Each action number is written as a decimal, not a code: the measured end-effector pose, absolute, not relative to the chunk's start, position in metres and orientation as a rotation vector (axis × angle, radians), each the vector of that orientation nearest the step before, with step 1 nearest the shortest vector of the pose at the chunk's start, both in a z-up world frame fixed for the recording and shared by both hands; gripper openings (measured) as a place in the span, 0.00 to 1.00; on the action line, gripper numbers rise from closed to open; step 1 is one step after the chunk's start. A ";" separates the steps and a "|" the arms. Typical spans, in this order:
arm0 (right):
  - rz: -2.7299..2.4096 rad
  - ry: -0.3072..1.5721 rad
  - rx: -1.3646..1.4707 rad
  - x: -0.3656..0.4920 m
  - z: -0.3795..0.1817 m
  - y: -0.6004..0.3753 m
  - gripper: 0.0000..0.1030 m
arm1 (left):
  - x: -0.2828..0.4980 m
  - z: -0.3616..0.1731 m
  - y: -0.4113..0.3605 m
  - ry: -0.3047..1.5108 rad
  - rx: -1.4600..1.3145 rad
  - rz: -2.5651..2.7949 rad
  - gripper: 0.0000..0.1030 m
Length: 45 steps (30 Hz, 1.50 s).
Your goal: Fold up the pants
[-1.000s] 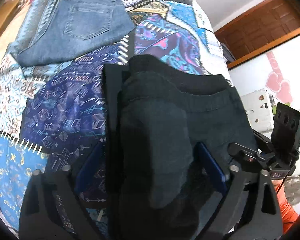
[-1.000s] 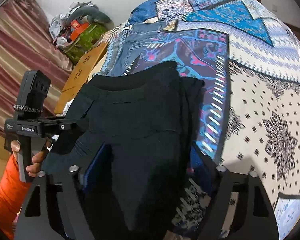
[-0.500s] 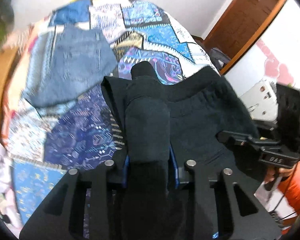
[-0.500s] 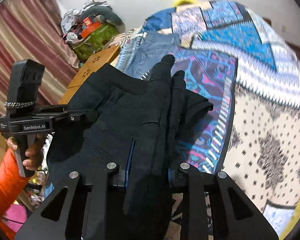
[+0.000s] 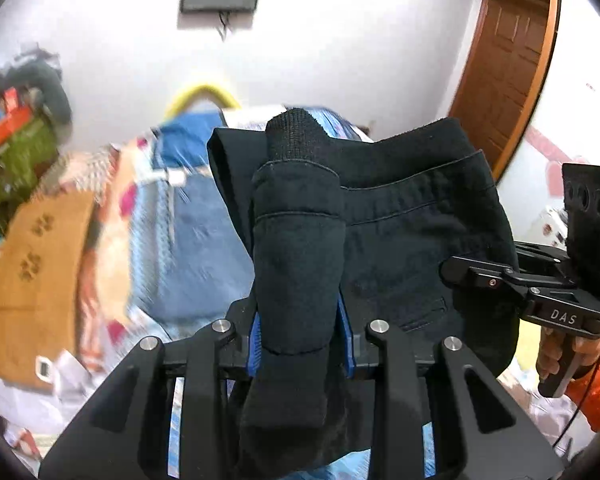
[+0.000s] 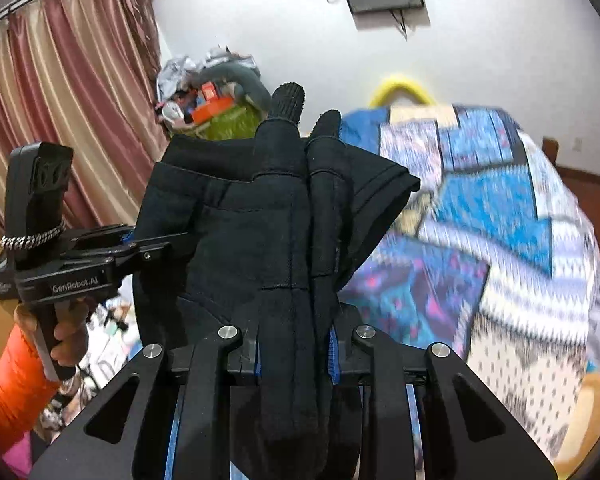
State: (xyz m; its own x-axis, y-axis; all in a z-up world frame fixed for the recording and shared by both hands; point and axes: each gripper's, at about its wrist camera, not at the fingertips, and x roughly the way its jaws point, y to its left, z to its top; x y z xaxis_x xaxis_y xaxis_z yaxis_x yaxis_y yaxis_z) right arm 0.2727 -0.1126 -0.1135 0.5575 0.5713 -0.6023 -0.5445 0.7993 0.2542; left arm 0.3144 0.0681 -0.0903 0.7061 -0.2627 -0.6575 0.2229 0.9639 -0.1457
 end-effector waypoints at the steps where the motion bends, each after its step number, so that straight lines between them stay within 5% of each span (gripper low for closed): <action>1: 0.657 0.707 0.030 0.281 -0.109 -0.104 0.20 | 0.320 -0.087 0.072 0.726 -0.052 -0.257 0.30; 11: 0.634 0.682 -0.015 0.357 -0.115 -0.053 0.20 | 0.396 -0.095 0.112 0.697 -0.056 -0.168 0.30; 30: 0.599 0.900 -0.017 0.481 -0.230 -0.001 0.21 | 0.537 -0.238 0.153 0.904 -0.034 -0.060 0.30; 38: 0.492 1.070 -0.121 0.491 -0.274 0.003 0.32 | 0.549 -0.294 0.154 1.028 0.026 0.021 0.43; 45: 0.530 0.992 -0.161 0.443 -0.244 -0.023 0.32 | 0.509 -0.276 0.145 1.023 0.057 0.020 0.45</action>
